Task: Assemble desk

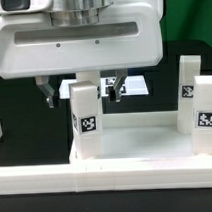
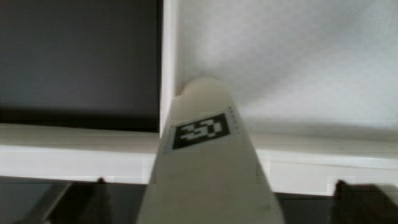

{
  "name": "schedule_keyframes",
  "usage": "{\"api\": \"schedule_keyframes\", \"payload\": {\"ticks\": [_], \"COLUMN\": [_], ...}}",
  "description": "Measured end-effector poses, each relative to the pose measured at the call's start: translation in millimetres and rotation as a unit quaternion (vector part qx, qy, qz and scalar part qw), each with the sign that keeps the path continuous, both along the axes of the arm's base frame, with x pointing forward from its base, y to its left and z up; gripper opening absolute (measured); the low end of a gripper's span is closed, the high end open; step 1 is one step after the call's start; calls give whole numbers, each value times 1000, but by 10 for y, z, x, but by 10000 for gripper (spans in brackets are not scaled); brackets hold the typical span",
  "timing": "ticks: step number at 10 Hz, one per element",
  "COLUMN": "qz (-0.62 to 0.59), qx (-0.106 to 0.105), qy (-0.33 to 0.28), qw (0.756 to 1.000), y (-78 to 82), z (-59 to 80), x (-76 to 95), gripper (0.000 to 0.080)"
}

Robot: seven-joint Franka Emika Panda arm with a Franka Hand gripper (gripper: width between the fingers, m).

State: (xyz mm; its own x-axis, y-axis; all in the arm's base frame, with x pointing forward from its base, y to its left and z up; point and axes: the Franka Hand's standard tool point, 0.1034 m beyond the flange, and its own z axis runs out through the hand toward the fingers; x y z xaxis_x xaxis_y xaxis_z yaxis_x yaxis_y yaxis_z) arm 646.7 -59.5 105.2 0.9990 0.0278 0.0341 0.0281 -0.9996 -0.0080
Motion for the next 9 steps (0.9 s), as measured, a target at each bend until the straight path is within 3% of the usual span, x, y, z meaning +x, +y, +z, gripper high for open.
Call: {"api": "schedule_keyframes", "payload": {"ticks": [1, 2, 3, 5, 6, 9], "qz": [0, 0, 0, -26, -83, -222], "qx": [0, 0, 0, 4, 15, 23], "qy": [0, 0, 0, 0, -2, 5], "qw": [1000, 1000, 1000, 1000, 996, 975], "y": [-1, -1, -1, -7, -35, -48], "z": [-1, -1, -1, -4, -6, -3], "x": [0, -1, 0, 0, 1, 0], "gripper": [530, 347, 288, 288, 288, 288]}}
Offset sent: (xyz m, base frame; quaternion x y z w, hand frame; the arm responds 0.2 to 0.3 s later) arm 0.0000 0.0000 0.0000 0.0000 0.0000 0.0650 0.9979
